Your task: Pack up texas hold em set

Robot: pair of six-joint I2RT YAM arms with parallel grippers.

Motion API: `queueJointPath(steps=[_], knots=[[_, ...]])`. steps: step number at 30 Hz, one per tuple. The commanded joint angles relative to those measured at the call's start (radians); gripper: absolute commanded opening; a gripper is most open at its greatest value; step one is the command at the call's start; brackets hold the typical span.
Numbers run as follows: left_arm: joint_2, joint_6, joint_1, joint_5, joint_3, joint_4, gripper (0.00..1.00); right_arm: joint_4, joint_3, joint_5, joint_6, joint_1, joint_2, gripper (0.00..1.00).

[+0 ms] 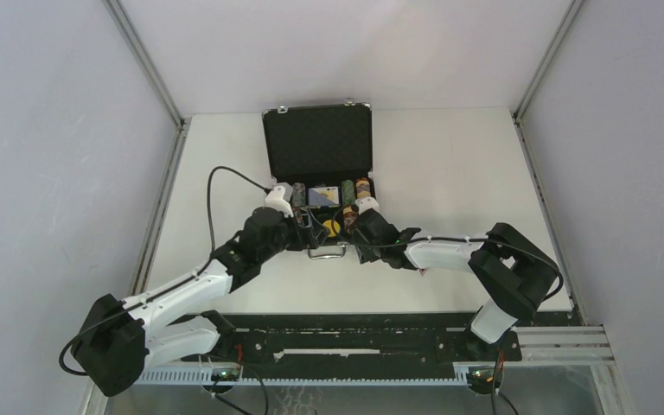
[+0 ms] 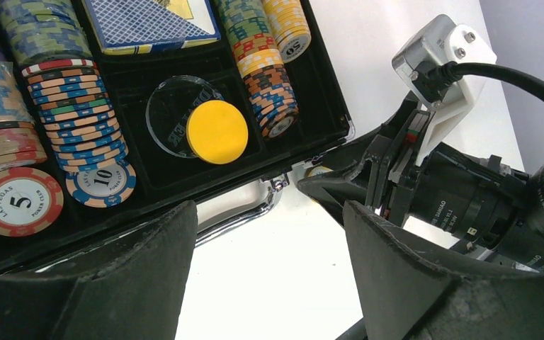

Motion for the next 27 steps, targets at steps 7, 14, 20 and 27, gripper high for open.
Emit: queueJointPath(steps=[7, 14, 20, 27], knots=[[-0.094, 0.032, 0.005, 0.008, -0.005, -0.039, 0.8, -0.02, -0.036, 0.032, 0.069, 0.104, -0.038, 0.47], [-0.157, 0.028, 0.006, -0.006, -0.033, -0.061, 0.8, -0.046, -0.089, 0.052, 0.152, 0.218, -0.108, 0.45], [-0.202, 0.013, 0.005, -0.003, -0.073, -0.069, 0.8, -0.081, -0.123, 0.093, 0.227, 0.323, -0.156, 0.45], [-0.267, 0.008, 0.006, -0.023, -0.102, -0.103, 0.81, -0.115, -0.171, 0.128, 0.268, 0.347, -0.305, 0.43]])
